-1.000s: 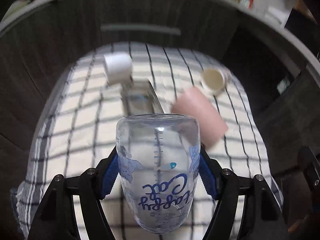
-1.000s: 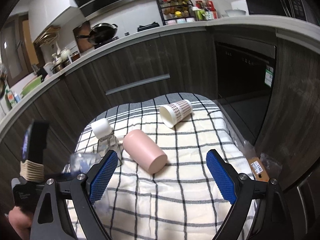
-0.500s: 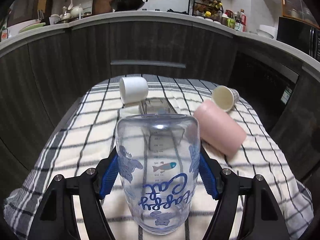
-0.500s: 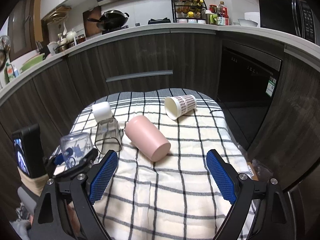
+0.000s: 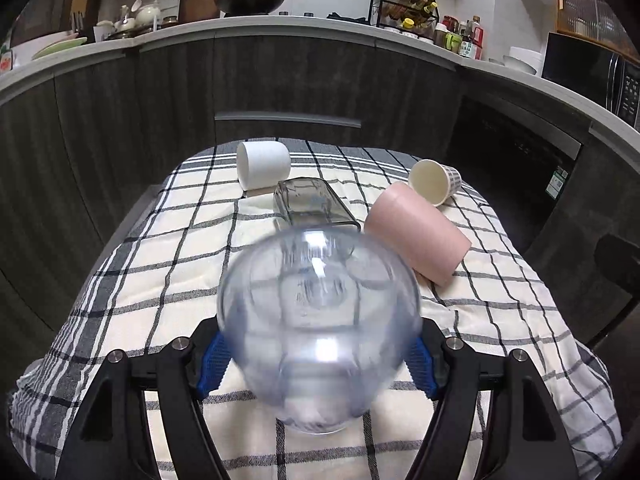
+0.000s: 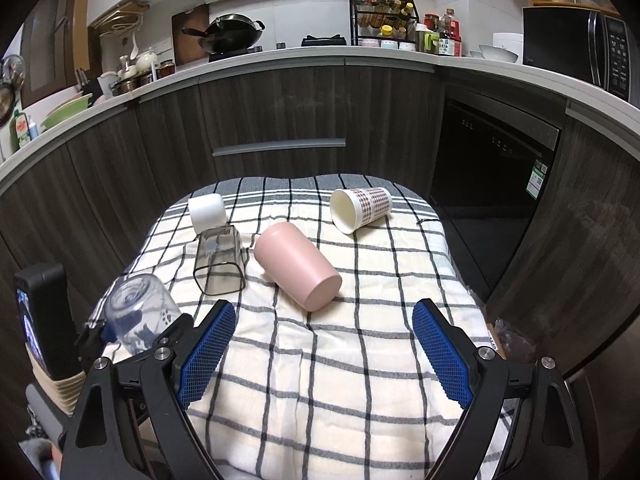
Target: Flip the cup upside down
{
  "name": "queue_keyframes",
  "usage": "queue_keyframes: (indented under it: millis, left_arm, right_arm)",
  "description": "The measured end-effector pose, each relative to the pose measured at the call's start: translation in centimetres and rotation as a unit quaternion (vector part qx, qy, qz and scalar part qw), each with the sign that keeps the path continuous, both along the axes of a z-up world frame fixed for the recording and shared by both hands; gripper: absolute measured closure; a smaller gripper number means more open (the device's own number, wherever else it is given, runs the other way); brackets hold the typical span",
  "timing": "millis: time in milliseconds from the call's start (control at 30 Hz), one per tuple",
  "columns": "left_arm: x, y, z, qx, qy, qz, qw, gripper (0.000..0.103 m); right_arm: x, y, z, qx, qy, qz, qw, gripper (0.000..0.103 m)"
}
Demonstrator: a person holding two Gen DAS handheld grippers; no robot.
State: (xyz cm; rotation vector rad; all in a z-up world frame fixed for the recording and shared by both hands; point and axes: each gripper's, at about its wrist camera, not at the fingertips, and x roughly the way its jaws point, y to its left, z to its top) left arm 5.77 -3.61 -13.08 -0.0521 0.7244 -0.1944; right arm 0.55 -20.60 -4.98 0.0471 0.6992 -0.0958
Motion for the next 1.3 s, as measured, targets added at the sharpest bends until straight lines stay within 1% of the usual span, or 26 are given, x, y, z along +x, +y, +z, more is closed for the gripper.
queue_keyframes:
  millis: [67,167,367,533,600,733,933,1100,1300]
  left_arm:
    - [-0.3,0.0,0.2,0.000,-0.002,-0.001,1.0000,0.020]
    - [-1.0,-0.1,0.9,0.002,-0.008,-0.006,0.9999,0.020]
    - [-2.8,0.1,3.4,0.005,-0.034,-0.013,0.9993,0.018]
    - [-4.4,1.3,5.8,-0.007,-0.044,-0.007,0.9990,0.016]
    - [-5.1,1.9,6.9,-0.007,-0.047,0.004,0.9988,0.015]
    - [-6.1,2.8,8.6,0.003,-0.042,0.030,0.9986,0.014]
    - [-8.0,3.7,10.3,0.034,-0.037,0.056,0.9972,0.014]
    - [-9.4,4.3,11.3,0.044,-0.036,0.070,0.9959,0.014]
    - [-10.5,4.4,11.7,0.048,-0.032,0.074,0.9956,0.014]
  right_arm:
    - [-0.2,0.1,0.1,-0.001,0.001,0.000,1.000,0.013]
    - [-0.6,0.2,0.5,-0.004,-0.003,0.000,1.000,0.013]
    - [-1.6,0.4,1.7,-0.005,-0.016,0.003,1.000,0.013]
    - [-2.6,0.7,2.8,0.000,-0.031,0.008,0.999,0.013]
    - [-3.0,1.0,3.4,0.000,-0.040,0.010,0.999,0.013]
    - [-3.8,1.5,4.6,-0.005,-0.055,0.011,0.998,0.013]
    - [-4.7,2.1,5.9,-0.001,-0.051,0.006,0.999,0.013]
    - [-5.5,2.5,6.4,0.000,-0.055,0.004,0.998,0.013]
    - [-6.2,2.8,6.6,-0.007,-0.056,0.002,0.998,0.011]
